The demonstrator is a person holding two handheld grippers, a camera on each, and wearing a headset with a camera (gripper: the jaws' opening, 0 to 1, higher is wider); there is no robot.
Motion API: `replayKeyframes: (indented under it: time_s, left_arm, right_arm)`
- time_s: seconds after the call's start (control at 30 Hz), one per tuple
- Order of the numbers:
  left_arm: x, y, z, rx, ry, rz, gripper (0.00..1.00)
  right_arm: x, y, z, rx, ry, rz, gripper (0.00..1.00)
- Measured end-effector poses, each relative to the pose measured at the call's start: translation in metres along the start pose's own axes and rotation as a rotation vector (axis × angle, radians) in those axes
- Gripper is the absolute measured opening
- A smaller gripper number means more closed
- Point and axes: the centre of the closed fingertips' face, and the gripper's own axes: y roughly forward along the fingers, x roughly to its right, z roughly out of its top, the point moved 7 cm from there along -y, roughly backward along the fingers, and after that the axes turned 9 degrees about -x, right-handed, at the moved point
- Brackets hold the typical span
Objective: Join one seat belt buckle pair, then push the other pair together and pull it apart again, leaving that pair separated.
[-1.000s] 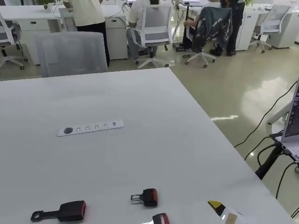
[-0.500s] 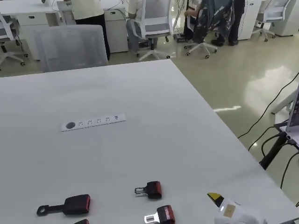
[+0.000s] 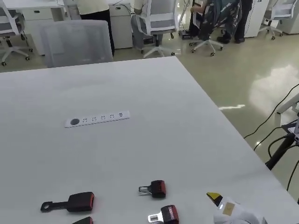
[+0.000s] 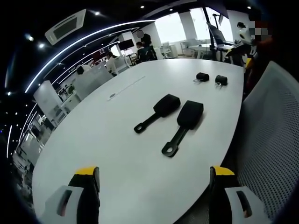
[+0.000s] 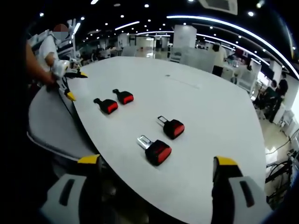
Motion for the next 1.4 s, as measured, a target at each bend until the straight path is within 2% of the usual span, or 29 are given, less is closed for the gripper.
replayKeyframes:
  time_s: [0.13, 0.33, 0.4, 0.5, 0.73, 1.0, 1.17, 1.2, 1.3, 1.4]
  left_arm:
    - [0.001, 0.000, 0.000, -0.002, -0.005, -0.009, 1.00]
    - [0.003, 0.002, -0.003, -0.029, 0.014, -0.013, 1.00]
    - [0.003, 0.004, -0.007, -0.047, 0.014, -0.019, 1.00]
    - [0.004, 0.004, -0.007, -0.052, 0.023, -0.022, 1.00]
    - [0.003, 0.002, -0.004, -0.035, 0.050, -0.018, 1.00]
    - [0.003, -0.001, -0.002, -0.030, 0.071, -0.026, 1.00]
    - [0.002, 0.002, -0.008, -0.086, 0.142, -0.017, 1.00]
    - [0.003, 0.003, -0.007, -0.079, 0.147, -0.029, 1.00]
    - [0.004, 0.007, -0.006, -0.097, 0.202, -0.044, 0.99]
    - [0.006, 0.011, -0.003, -0.105, 0.226, -0.064, 0.99]
  right_arm:
    - [-0.002, 0.001, 0.000, -0.013, -0.018, 0.006, 1.00]
    - [-0.002, 0.003, 0.002, -0.007, -0.036, -0.004, 0.96]
    - [-0.001, 0.003, 0.001, -0.004, -0.031, -0.007, 0.95]
    - [-0.001, 0.005, -0.001, -0.002, -0.012, -0.005, 0.93]
    - [0.000, 0.006, -0.002, 0.002, -0.001, -0.012, 0.89]
    - [0.008, 0.016, -0.004, -0.058, -0.081, -0.012, 0.77]
    - [0.010, 0.024, 0.004, -0.063, -0.184, 0.008, 0.70]
    - [0.011, 0.025, 0.005, -0.064, -0.184, 0.008, 0.70]
    - [0.012, 0.030, 0.010, -0.061, -0.190, 0.017, 0.70]
    - [0.012, 0.033, 0.013, -0.065, -0.196, 0.030, 0.68]
